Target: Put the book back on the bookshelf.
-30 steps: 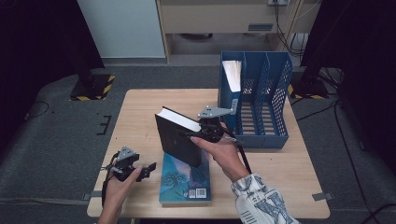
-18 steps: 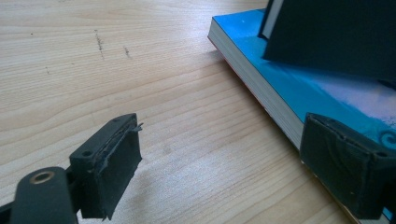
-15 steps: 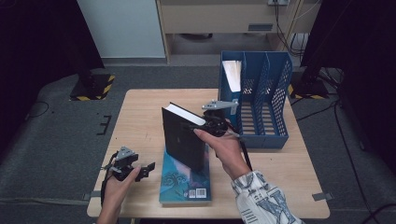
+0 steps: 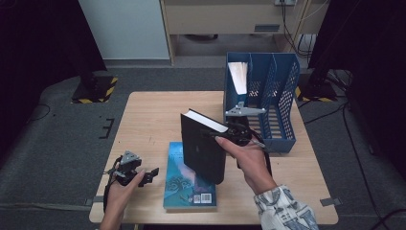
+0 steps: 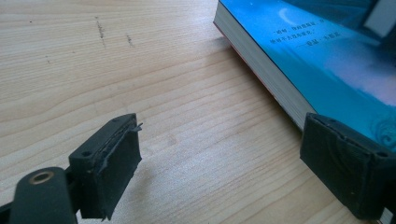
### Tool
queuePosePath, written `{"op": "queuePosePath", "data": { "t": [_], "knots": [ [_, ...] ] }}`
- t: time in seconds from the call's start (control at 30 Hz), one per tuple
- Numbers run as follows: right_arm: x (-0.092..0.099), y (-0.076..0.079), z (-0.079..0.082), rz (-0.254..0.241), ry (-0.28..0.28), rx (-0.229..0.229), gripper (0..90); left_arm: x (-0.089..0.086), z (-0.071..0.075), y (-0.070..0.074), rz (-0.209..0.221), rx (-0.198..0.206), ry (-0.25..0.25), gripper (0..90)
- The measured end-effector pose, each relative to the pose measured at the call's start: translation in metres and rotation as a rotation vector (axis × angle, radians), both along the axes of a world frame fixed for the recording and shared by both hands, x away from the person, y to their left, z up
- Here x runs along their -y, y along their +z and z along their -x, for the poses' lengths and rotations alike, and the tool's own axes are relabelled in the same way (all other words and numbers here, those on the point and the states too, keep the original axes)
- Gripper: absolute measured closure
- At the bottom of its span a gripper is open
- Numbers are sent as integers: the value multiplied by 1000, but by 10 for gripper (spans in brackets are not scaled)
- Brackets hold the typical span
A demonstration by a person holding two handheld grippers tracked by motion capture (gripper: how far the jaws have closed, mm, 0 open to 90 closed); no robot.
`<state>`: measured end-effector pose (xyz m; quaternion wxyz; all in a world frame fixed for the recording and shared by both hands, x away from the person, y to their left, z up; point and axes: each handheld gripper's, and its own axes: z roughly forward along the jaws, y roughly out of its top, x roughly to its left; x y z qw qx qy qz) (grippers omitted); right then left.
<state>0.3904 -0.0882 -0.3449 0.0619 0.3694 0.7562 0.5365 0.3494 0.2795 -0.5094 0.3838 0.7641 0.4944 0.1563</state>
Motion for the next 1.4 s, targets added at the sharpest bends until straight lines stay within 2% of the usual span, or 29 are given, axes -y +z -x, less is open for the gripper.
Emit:
{"op": "queuePosePath", "data": {
  "t": [0.3,0.5,0.63,1.0,1.4],
  "knots": [
    [39,13,12,-35,-55,22,525,0,-3,-5,-26,-33,14,116],
    [60,22,17,-36,-100,37,525,-1,-2,-7,-41,-45,18,116],
    [75,28,22,-62,-124,32,526,-1,-2,-9,-57,-58,17,116],
    [109,48,31,-96,-205,62,525,-3,-3,-11,-65,-76,28,116],
    [133,68,28,-76,-283,69,526,-5,-5,-11,-68,-80,35,108]
  ]
}}
